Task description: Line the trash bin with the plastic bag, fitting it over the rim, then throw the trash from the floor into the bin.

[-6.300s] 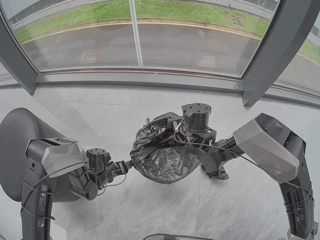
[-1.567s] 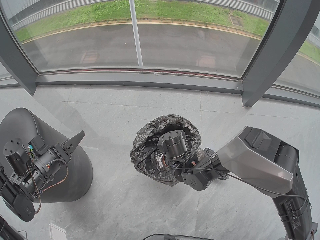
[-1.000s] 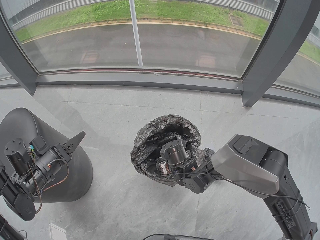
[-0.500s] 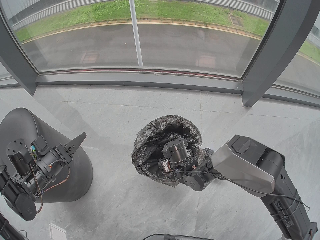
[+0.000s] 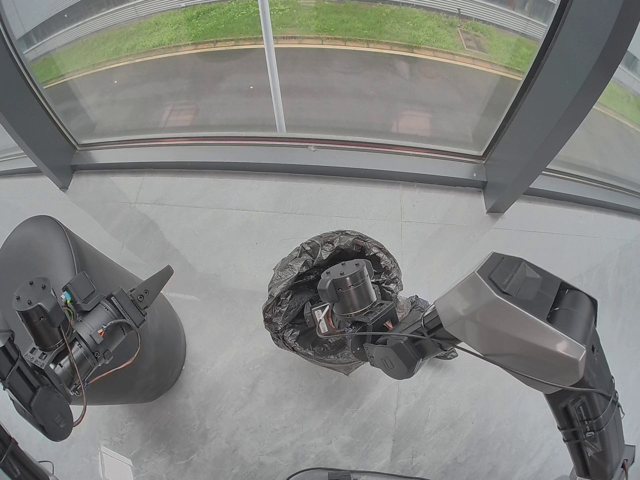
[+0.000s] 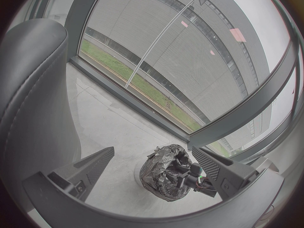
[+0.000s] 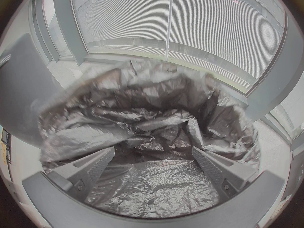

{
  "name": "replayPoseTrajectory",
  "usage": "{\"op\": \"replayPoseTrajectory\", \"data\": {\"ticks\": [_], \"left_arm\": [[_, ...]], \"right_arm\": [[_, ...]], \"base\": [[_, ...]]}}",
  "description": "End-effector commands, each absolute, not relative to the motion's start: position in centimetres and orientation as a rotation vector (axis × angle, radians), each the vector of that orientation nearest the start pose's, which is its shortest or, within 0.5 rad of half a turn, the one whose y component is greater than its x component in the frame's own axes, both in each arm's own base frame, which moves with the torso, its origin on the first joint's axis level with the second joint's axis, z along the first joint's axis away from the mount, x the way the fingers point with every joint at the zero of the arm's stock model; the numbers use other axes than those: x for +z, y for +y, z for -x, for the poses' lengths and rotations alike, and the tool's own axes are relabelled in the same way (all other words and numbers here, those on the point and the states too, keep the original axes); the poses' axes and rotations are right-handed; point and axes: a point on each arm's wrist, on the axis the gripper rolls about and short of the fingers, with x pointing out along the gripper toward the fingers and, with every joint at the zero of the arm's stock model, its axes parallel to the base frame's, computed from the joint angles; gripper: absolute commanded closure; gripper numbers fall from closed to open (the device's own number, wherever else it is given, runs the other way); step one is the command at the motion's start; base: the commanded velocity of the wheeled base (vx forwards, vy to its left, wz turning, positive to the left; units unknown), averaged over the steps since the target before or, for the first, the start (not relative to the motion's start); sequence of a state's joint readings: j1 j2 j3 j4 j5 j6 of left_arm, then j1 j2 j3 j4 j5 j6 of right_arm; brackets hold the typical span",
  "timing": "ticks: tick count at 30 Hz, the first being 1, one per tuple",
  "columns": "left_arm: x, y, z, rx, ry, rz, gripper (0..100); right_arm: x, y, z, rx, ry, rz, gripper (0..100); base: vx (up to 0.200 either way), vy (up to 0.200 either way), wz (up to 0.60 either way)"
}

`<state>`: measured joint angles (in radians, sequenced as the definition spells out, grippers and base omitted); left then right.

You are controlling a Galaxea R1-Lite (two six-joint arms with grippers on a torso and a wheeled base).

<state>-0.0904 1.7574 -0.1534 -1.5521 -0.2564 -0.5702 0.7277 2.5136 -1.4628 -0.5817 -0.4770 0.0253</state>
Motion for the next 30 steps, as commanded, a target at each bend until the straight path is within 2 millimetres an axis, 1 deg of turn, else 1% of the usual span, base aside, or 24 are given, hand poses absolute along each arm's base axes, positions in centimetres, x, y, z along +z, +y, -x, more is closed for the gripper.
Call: {"op": "replayPoseTrajectory", "data": {"ticks": [1,5,13,16,24,30], "left_arm": [[11.2,-2.6,-22.5,-0.321,0.153,0.569,0],[11.2,-2.6,-22.6,-0.322,0.150,0.569,0],[11.2,-2.6,-22.6,-0.322,0.151,0.569,0],[11.2,-2.6,-22.6,-0.322,0.150,0.569,0],[11.2,-2.6,-22.5,-0.321,0.153,0.569,0],[11.1,-2.6,-22.6,-0.321,0.154,0.569,0]], "right_arm": [[4.9,31.7,-35.3,0.266,0.350,0.211,0],[5.4,31.7,-35.2,0.268,0.343,0.200,0],[5.9,32.2,-34.8,0.280,0.332,0.187,0],[6.6,32.6,-34.4,0.291,0.321,0.177,0],[6.0,32.9,-34.3,0.297,0.330,0.183,0],[5.6,33.6,-33.6,0.317,0.336,0.190,0]], "base": [[0.000,0.000,0.00],[0.000,0.000,0.00],[0.000,0.000,0.00],[0.000,0.000,0.00],[0.000,0.000,0.00],[0.000,0.000,0.00]]}}
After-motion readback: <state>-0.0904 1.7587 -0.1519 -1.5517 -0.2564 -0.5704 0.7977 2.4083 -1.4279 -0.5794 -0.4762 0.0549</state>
